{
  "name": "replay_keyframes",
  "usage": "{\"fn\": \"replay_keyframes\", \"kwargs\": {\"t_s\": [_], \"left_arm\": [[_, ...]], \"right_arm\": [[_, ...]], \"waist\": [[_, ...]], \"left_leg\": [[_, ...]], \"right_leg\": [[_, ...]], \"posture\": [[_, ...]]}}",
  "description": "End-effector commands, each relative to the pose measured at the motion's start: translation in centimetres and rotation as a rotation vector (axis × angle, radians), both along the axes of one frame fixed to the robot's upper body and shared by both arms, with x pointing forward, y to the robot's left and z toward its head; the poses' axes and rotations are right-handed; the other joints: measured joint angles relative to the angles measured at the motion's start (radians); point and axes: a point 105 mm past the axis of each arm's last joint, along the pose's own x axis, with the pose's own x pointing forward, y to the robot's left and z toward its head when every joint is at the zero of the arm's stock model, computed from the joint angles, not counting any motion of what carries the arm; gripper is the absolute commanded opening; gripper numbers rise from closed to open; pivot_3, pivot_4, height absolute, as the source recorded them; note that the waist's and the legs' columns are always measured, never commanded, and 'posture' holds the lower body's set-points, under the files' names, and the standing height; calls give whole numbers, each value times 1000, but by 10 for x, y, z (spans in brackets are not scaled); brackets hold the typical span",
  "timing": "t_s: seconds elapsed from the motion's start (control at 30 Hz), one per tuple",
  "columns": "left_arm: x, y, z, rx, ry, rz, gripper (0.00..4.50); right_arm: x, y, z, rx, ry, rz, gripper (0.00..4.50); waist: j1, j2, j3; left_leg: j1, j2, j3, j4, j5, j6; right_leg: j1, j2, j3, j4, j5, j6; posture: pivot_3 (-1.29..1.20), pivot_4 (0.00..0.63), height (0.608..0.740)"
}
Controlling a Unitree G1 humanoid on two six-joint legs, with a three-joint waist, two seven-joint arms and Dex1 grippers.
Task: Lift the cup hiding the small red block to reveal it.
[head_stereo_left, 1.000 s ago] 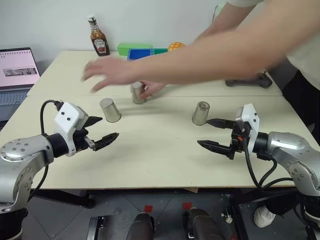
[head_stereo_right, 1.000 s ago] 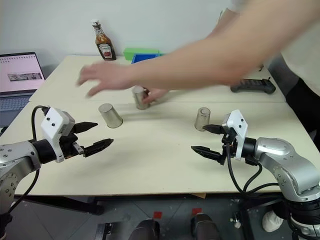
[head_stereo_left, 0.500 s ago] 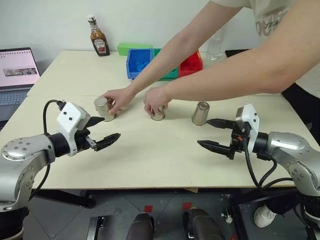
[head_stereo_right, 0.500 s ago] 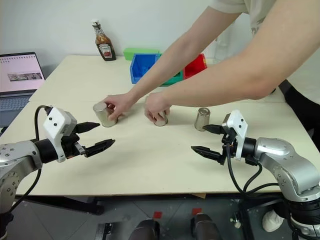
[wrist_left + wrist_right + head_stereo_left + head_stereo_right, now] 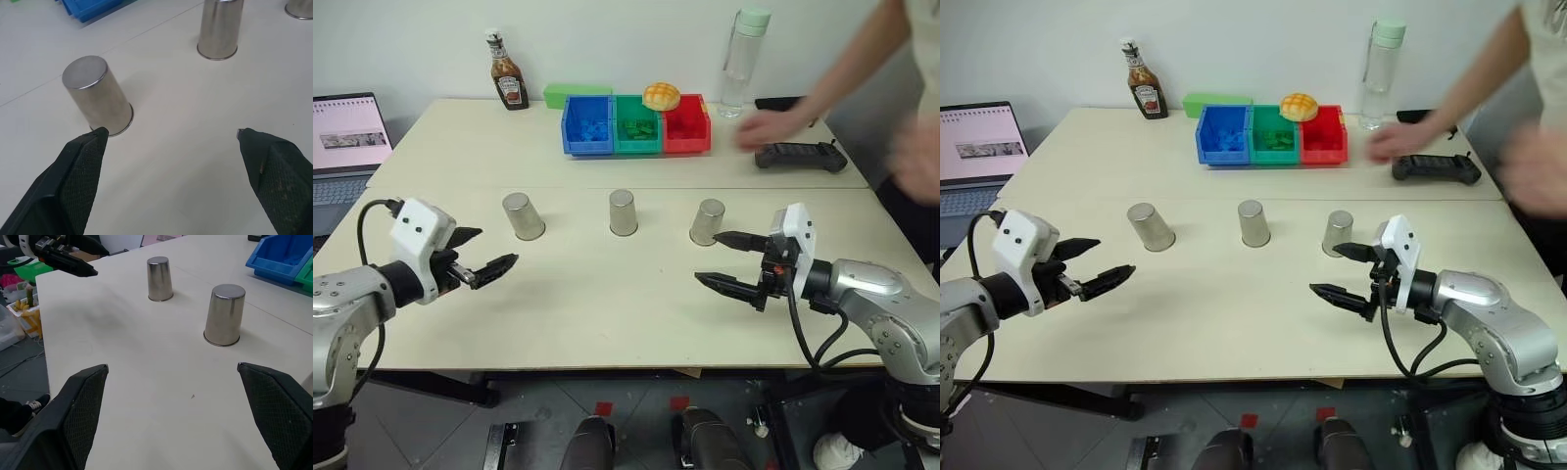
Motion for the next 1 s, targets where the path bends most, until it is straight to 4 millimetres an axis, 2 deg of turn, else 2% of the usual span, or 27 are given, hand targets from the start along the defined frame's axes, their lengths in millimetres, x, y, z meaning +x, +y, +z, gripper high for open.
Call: {"fn": "replay_keyframes", "kwargs": {"t_s": [0.03,0.27,0.37,0.63,1.0], "left_arm": [[10,10,13,10,-75,70,4461],[37,15,1,-77,-64,161,4461],[52,9,-10,-82,-44,161,4461],[89,-1,-19,-96,-33,164,4461],[124,-11,-23,-91,-43,182,4461]], "right_arm": [[-4,9,12,9,-44,42,4500],[-6,19,20,21,-35,106,4500],[-8,29,25,37,-16,149,4500],[-9,52,30,-6,7,194,4500],[-13,57,30,-18,0,214,4500]], "waist": [[0,0,0],[1,-1,0],[1,-1,0],[1,-1,-1],[1,-1,-1]], "left_leg": [[0,0,0,0,0,0],[0,0,0,0,0,0],[0,0,0,0,0,0],[-1,0,-1,0,0,0],[-2,-1,-2,0,0,0]], "right_leg": [[0,0,0,0,0,0],[0,0,0,0,0,0],[0,0,0,0,0,0],[0,0,-1,1,1,0],[0,0,-2,0,3,-4]], "posture": [[0,150,740],[0,150,740],[0,150,740],[0,150,740],[0,150,740]]}}
